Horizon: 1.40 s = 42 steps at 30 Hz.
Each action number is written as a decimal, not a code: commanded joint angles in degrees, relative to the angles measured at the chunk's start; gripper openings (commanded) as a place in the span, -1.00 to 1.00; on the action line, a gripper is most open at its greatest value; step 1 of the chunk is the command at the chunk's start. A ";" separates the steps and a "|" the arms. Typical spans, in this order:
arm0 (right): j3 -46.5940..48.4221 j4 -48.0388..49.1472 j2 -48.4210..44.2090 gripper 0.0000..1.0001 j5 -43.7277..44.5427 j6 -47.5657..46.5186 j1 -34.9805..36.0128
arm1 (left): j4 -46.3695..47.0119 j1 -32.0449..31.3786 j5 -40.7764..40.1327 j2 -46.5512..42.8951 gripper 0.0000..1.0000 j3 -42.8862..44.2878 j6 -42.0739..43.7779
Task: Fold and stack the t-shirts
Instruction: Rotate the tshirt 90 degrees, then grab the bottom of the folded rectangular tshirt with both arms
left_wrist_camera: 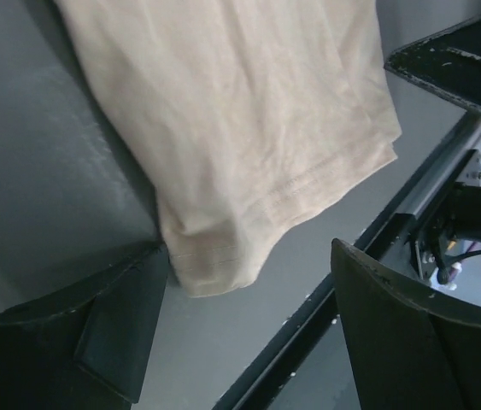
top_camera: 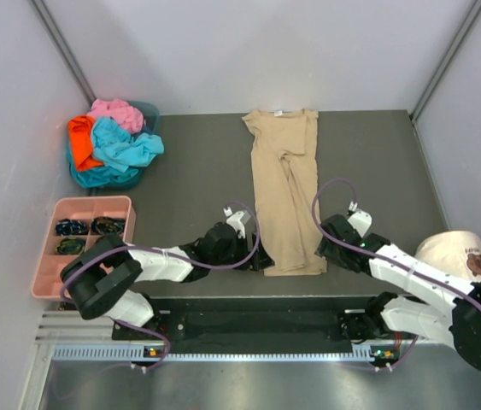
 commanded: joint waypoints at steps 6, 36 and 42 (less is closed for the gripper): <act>-0.82 0.83 -3.16 0.20 0.26 0.52 -0.52 | -4.51 -2.21 -0.10 4.34 0.20 -0.25 -0.57; -3.02 1.00 -5.10 0.22 -0.70 1.40 -0.52 | -25.95 -2.21 -2.74 -5.05 -1.00 2.22 2.95; -3.99 3.56 -3.52 0.24 -4.30 1.31 -0.17 | -25.96 -2.21 -2.04 -6.29 -1.00 1.68 2.60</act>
